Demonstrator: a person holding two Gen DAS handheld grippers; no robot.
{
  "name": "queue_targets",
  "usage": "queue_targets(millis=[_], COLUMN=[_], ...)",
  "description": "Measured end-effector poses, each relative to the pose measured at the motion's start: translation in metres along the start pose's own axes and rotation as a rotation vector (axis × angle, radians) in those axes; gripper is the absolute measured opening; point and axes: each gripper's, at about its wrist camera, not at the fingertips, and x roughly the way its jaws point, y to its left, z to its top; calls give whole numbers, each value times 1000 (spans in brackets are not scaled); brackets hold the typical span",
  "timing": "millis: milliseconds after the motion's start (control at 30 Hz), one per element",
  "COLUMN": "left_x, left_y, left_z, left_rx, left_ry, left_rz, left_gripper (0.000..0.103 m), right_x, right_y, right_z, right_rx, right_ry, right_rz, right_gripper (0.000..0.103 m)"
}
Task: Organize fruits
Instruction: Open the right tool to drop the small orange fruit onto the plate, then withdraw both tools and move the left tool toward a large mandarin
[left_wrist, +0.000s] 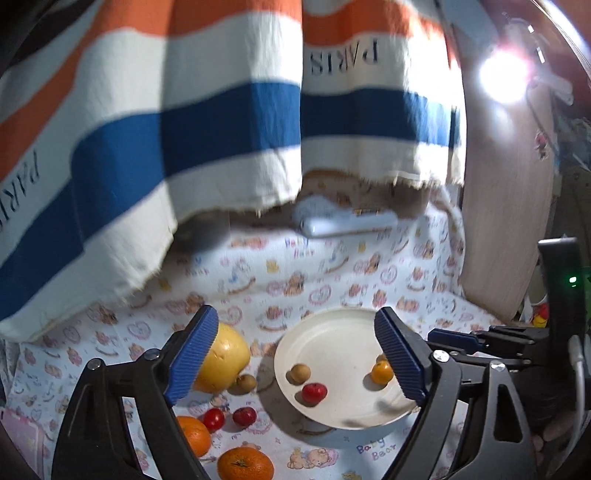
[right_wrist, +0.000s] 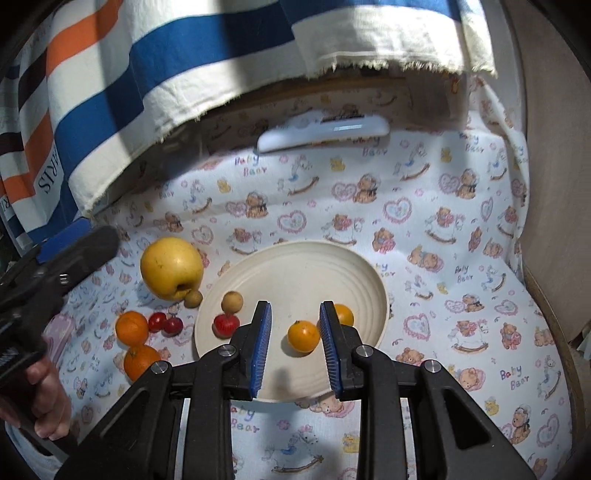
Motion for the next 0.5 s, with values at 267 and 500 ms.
queue_targets(millis=[267, 500], left_x=[-47, -73], left_y=[17, 42], left_z=[-4, -29], left_rx=[0, -31], left_ry=[-109, -131], left_rz=[69, 119], left_gripper=[93, 97], right_x=[-27, -37], right_y=[5, 18], right_z=[2, -5], right_rx=[7, -29], right_ry=[-122, -182], right_rz=[27, 43], right_gripper=[28, 46])
